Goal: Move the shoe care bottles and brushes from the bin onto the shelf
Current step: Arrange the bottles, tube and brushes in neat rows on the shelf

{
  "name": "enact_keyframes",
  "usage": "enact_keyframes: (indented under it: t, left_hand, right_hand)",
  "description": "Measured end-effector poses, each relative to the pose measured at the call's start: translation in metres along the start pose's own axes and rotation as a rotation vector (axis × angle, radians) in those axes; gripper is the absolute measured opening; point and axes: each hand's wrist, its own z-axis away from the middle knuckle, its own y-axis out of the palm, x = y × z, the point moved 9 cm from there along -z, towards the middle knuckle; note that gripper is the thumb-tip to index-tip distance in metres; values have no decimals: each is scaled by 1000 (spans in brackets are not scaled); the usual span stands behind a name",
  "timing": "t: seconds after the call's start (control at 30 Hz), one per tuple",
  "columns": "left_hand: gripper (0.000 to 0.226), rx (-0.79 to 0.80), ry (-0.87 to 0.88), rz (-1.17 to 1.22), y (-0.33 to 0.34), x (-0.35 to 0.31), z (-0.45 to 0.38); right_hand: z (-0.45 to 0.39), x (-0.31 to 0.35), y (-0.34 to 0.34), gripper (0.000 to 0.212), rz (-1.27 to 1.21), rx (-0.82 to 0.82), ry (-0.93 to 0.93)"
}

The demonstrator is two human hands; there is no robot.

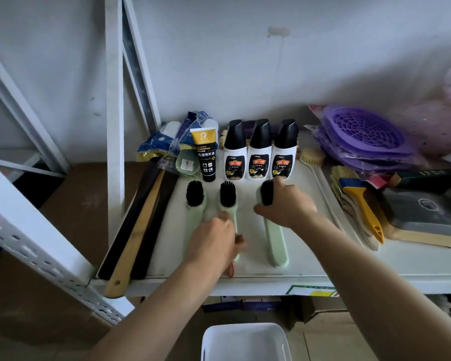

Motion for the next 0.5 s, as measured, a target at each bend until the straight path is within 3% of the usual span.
enact_keyframes:
  t: [0.5]
  left_hand:
    - [43, -6, 9, 66, 0, 6, -1]
  right_hand:
    - [-15, 16, 19, 71, -61, 3, -6]
